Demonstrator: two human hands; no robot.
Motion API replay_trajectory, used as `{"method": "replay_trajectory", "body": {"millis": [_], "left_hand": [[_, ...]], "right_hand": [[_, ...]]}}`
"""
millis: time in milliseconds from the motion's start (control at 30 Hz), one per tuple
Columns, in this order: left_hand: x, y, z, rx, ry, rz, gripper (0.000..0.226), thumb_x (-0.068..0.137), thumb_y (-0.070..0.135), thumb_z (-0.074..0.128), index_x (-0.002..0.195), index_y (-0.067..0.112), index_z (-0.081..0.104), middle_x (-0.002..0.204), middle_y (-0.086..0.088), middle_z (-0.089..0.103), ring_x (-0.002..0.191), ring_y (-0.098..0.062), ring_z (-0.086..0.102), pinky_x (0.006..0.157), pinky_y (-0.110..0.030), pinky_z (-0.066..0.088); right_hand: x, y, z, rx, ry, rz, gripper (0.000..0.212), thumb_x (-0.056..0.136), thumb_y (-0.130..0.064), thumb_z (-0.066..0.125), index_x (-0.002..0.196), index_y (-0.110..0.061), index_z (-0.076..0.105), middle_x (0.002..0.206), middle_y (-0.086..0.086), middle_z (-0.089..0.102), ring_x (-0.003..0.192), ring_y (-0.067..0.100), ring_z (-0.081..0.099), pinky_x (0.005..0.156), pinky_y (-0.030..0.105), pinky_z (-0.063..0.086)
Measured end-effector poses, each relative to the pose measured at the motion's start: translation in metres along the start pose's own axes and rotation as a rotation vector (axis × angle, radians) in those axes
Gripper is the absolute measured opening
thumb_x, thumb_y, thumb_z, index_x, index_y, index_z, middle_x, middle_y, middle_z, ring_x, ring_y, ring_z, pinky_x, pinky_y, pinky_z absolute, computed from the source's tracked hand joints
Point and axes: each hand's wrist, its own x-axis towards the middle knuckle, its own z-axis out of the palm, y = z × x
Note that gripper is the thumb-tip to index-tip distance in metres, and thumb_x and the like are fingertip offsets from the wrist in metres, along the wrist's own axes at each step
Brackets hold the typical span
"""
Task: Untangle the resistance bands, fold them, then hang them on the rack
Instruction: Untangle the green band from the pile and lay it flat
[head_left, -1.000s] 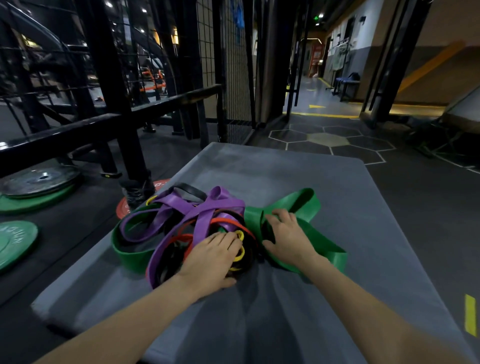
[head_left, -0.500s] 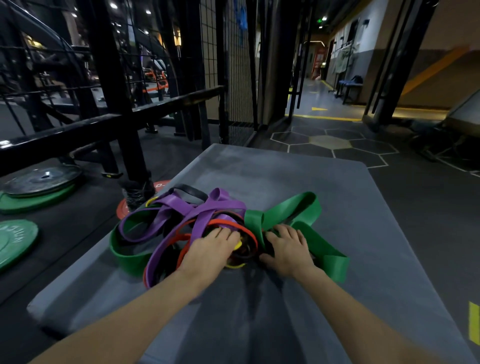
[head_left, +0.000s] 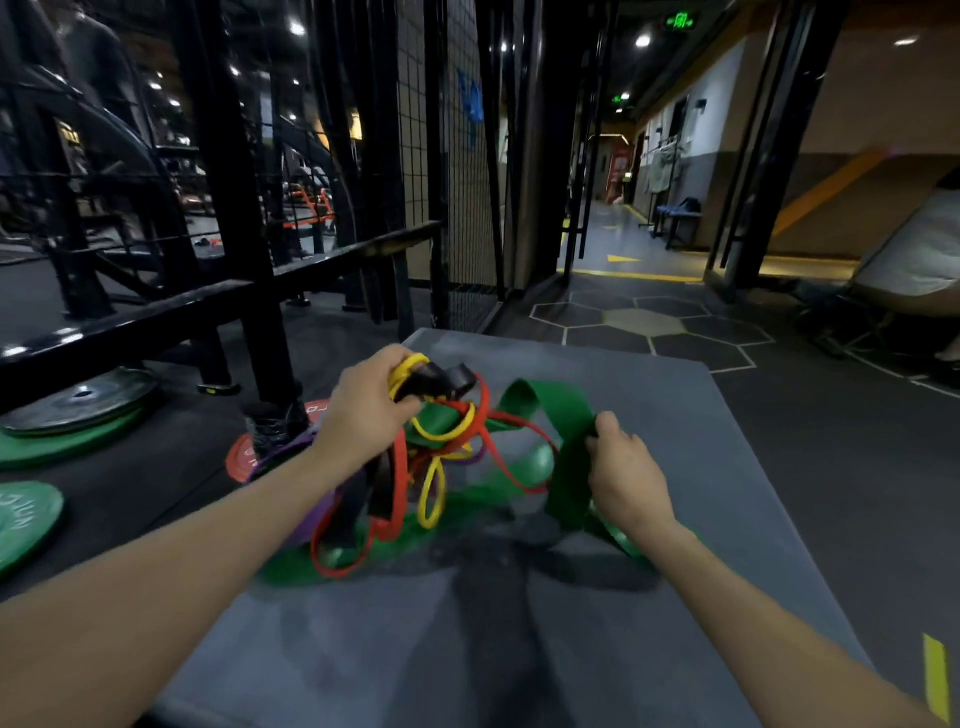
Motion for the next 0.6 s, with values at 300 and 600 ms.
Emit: {"method": "replay_trajectory", "body": {"millis": [300,600], "left_hand": [[0.017,-0.017,-0.006,0.043,0.009,-0.046,0.031,0.08,0.007,0.066,0.107,0.013,0.052,0.09,-0.003,0.06,0.085,-0.022,0.058,0.07,-0.034,0.044],[0.009,-0.053,0.024,0.074,-0.044,-0.116,0.027,0.08,0.003,0.064,0.102,0.008,0.05,0.095,-0.01,0.064,0.094,-0.03,0.06,0.069,-0.032,0.039]], "right_hand": [[0.008,0.025,-0.021,-0.031,0.057,0.128,0.014,0.099,-0.013,0.034,0.108,-0.004,0.039,0.089,0.015,0.056,0.082,0.029,0.045,0.059,0.037,0.036],[0.009,0.013,0.016,-0.155,-0.063,0.025,0.035,0.093,-0.008,0.047,0.128,-0.01,0.045,0.125,0.007,0.045,0.118,0.026,0.041,0.076,0.035,0.045]]}}
